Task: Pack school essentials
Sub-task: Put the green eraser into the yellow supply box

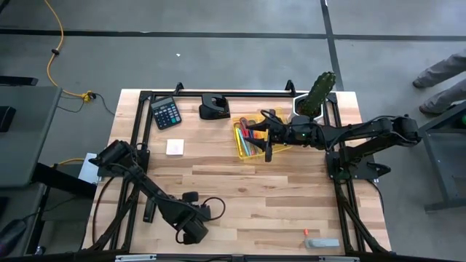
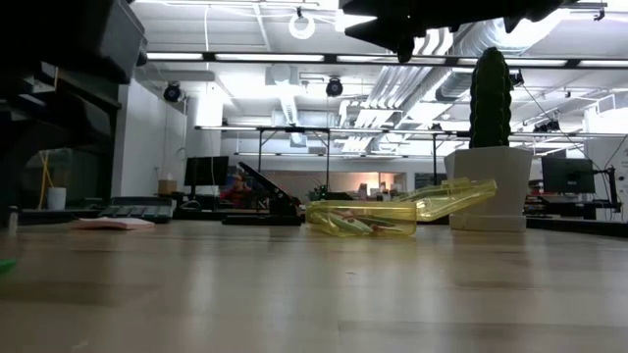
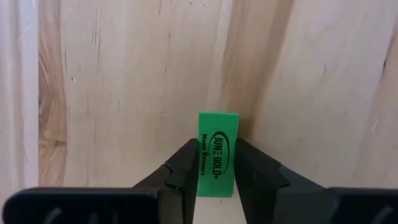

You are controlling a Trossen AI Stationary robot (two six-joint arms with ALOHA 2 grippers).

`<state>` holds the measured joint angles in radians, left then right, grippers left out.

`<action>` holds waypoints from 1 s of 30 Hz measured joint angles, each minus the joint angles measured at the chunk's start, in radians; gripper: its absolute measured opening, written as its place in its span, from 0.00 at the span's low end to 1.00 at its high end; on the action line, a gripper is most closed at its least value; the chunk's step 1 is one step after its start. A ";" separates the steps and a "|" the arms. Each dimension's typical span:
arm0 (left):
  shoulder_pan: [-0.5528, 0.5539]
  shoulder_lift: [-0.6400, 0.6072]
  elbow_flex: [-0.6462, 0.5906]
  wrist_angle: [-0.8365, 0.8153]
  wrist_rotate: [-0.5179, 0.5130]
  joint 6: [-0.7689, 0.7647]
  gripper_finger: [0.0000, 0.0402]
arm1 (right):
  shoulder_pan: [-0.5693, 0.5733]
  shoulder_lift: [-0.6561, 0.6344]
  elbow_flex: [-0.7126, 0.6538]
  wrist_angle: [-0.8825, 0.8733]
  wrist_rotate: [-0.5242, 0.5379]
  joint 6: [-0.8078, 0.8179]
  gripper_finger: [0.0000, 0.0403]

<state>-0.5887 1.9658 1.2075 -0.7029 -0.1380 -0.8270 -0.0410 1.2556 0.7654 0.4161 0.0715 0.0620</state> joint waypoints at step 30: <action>0.690 -0.895 -0.013 0.221 0.064 0.778 0.19 | 0.069 0.000 0.001 0.017 -0.003 0.034 0.49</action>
<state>0.1014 1.0709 1.1944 -0.4817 -0.0735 -0.0490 0.0276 1.2554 0.7662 0.4330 0.0682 0.0963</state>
